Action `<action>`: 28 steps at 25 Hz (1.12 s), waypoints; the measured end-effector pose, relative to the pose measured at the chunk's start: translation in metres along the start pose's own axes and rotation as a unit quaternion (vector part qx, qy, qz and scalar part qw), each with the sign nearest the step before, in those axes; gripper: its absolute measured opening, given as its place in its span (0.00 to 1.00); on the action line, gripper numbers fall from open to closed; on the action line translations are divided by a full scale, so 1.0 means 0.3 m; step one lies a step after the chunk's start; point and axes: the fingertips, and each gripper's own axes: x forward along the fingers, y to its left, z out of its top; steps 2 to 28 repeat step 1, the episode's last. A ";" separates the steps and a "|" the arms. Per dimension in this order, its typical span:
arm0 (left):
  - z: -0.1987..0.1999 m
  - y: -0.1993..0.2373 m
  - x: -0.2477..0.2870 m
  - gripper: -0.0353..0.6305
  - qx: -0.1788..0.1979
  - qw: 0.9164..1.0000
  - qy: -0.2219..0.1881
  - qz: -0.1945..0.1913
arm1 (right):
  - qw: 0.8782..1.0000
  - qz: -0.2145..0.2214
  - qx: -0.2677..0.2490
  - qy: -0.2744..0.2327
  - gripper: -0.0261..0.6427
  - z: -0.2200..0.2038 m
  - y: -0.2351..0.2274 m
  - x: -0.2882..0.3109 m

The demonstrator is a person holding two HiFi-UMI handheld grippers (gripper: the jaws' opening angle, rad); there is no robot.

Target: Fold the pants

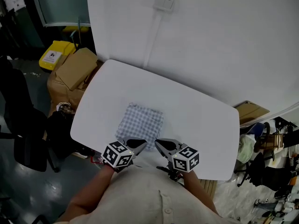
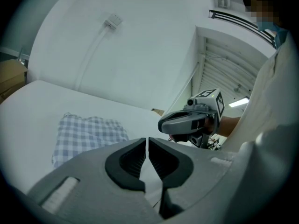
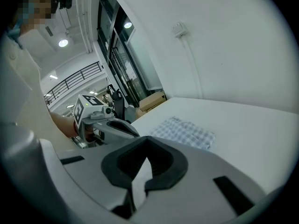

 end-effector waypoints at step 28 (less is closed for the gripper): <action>-0.002 0.003 -0.001 0.09 0.000 1.000 0.001 0.000 | 1.000 -0.001 0.000 0.000 0.06 -0.001 0.001 0.001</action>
